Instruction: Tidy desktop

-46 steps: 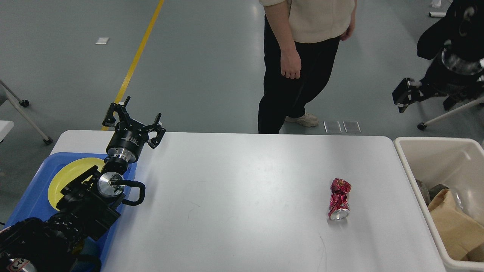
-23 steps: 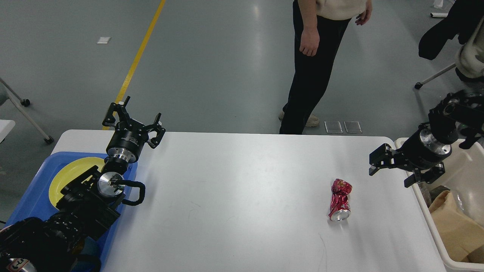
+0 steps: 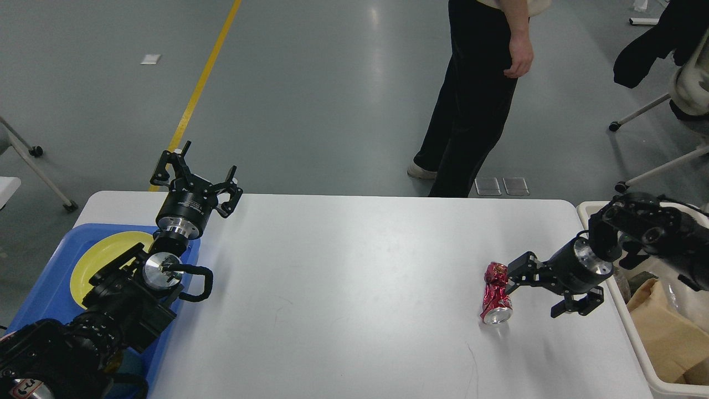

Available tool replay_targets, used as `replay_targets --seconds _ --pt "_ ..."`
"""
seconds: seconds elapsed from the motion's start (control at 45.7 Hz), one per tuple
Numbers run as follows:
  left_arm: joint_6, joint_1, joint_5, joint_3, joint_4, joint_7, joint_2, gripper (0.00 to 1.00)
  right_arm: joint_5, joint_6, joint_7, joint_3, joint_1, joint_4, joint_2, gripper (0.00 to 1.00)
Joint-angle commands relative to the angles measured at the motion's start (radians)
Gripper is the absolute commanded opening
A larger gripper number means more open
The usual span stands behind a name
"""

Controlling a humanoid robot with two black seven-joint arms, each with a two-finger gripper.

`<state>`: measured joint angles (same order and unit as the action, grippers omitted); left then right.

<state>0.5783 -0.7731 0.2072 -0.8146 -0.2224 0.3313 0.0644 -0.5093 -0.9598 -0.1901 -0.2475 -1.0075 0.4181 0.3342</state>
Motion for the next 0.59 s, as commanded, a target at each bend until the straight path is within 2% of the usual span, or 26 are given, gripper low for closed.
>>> replay_targets --seconds 0.0,0.306,0.569 --pt "0.000 0.000 0.000 0.000 0.000 0.000 0.000 0.97 0.000 0.000 0.000 0.001 0.021 -0.047 -0.061 1.00" --pt "0.000 0.000 0.000 0.000 0.000 0.000 0.000 0.97 0.002 0.081 0.000 -0.001 0.036 -0.173 -0.172 1.00" --pt "0.000 0.000 0.000 0.000 0.000 0.000 0.000 0.97 0.002 0.131 0.003 -0.018 0.063 -0.185 -0.201 1.00"
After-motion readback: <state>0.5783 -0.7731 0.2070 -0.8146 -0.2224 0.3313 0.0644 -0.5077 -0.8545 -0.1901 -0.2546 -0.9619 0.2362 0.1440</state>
